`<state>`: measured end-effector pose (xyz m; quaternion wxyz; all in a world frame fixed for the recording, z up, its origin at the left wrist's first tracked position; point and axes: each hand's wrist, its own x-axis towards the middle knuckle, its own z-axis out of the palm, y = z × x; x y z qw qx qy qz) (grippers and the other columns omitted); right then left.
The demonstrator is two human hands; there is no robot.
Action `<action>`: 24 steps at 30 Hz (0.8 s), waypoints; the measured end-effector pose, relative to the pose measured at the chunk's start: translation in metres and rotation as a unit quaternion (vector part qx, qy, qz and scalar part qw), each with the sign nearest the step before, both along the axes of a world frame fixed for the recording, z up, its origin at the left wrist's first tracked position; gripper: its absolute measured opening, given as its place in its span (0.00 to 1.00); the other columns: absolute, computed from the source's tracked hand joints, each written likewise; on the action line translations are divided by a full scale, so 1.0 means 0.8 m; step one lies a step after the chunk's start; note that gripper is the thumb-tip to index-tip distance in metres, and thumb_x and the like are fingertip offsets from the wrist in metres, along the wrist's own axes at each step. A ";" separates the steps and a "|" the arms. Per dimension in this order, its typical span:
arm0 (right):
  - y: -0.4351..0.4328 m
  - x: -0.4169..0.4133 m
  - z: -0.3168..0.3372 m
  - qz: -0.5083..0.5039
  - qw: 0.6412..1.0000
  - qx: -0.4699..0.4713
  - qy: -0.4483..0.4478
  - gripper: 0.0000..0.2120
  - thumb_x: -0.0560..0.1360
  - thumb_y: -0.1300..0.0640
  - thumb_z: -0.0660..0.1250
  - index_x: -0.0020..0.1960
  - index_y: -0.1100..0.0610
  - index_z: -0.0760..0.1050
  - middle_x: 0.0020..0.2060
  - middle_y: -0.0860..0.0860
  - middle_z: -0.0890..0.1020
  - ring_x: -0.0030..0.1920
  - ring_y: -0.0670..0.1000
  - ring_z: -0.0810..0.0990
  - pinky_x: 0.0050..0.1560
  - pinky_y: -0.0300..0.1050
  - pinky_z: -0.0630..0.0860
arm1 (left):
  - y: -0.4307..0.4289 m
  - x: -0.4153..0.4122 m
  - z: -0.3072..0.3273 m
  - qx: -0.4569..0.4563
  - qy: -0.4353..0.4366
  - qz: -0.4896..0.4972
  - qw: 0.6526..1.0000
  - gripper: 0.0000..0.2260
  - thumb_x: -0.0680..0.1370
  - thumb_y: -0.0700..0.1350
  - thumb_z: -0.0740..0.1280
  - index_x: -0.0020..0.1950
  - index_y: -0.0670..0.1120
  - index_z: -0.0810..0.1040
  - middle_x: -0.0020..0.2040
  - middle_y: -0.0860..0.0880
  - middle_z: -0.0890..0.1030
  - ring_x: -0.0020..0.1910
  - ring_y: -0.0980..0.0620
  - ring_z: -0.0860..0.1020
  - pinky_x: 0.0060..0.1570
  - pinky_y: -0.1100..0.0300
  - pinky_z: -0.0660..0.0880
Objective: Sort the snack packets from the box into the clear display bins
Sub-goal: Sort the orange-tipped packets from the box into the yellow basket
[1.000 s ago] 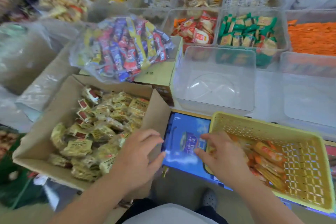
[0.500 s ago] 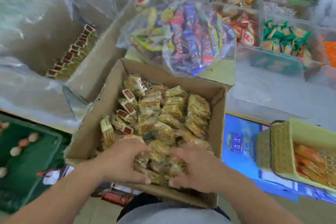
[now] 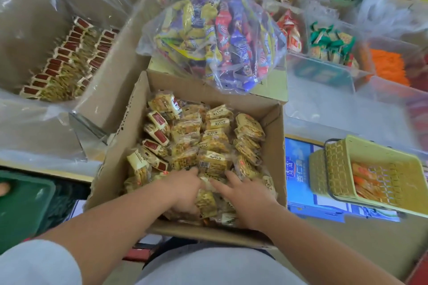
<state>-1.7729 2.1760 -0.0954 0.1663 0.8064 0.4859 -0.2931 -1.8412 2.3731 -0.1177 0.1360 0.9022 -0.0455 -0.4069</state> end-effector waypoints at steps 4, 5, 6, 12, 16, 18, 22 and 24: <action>0.003 0.004 -0.007 -0.027 1.000 0.003 0.011 0.63 0.62 0.30 0.75 0.75 0.35 0.28 0.80 0.57 0.55 0.63 0.66 0.76 0.60 0.63 0.74 | 0.014 0.004 -0.010 -0.033 0.021 0.031 0.999 0.34 0.74 0.61 0.73 0.78 0.60 0.67 0.60 0.49 0.81 0.45 0.54 0.80 0.47 0.54 0.79; 0.005 0.003 -0.010 -0.029 1.000 0.000 -0.001 0.63 0.63 0.31 0.75 0.76 0.36 0.28 0.80 0.57 0.56 0.60 0.67 0.78 0.57 0.62 0.76 | 0.018 0.005 -0.011 -0.043 0.023 0.054 0.997 0.33 0.73 0.60 0.74 0.76 0.56 0.70 0.54 0.50 0.82 0.43 0.55 0.80 0.43 0.55 0.78; 0.007 0.001 -0.013 -0.022 1.000 -0.002 -0.016 0.64 0.65 0.34 0.76 0.76 0.38 0.26 0.79 0.58 0.57 0.56 0.66 0.79 0.54 0.61 0.76 | 0.021 0.006 -0.011 -0.053 0.023 0.081 0.995 0.30 0.73 0.59 0.75 0.73 0.53 0.73 0.50 0.51 0.82 0.41 0.54 0.80 0.39 0.56 0.77; 0.008 -0.007 -0.028 -0.081 0.994 0.056 -0.040 0.61 0.67 0.43 0.77 0.76 0.37 0.28 0.78 0.59 0.55 0.55 0.65 0.78 0.51 0.59 0.77 | 0.049 0.005 0.005 -0.095 -0.014 0.165 0.982 0.19 0.72 0.57 0.76 0.59 0.50 0.81 0.43 0.52 0.82 0.40 0.51 0.83 0.41 0.53 0.80; 0.004 -0.010 -0.034 -0.078 0.993 0.072 -0.054 0.50 0.71 0.45 0.73 0.77 0.40 0.39 0.78 0.56 0.47 0.70 0.67 0.66 0.61 0.64 0.73 | 0.070 -0.004 0.025 -0.077 -0.086 0.242 0.964 0.30 0.73 0.57 0.76 0.73 0.52 0.74 0.40 0.55 0.78 0.32 0.58 0.76 0.31 0.60 0.71; 0.005 -0.010 -0.034 -0.062 0.995 0.063 -0.041 0.45 0.71 0.45 0.73 0.77 0.42 0.45 0.78 0.55 0.46 0.74 0.67 0.59 0.65 0.67 0.70 | 0.074 -0.008 0.033 -0.055 -0.171 0.276 0.944 0.32 0.72 0.56 0.77 0.74 0.54 0.72 0.47 0.56 0.81 0.37 0.59 0.78 0.34 0.64 0.72; 0.010 -0.013 -0.037 -0.012 0.999 0.005 -0.039 0.45 0.68 0.39 0.75 0.74 0.45 0.52 0.78 0.57 0.50 0.76 0.68 0.51 0.67 0.72 0.63 | 0.074 -0.018 0.038 0.040 -0.364 0.210 0.906 0.48 0.67 0.56 0.82 0.79 0.55 0.57 0.70 0.47 0.75 0.65 0.46 0.76 0.61 0.50 0.76; 0.014 -0.015 -0.037 -0.009 0.998 -0.017 -0.056 0.45 0.70 0.49 0.77 0.75 0.47 0.50 0.77 0.58 0.54 0.76 0.69 0.51 0.66 0.71 0.66 | 0.073 -0.027 0.038 0.088 -0.420 0.132 0.893 0.51 0.64 0.51 0.84 0.79 0.54 0.58 0.71 0.43 0.73 0.68 0.40 0.74 0.64 0.44 0.73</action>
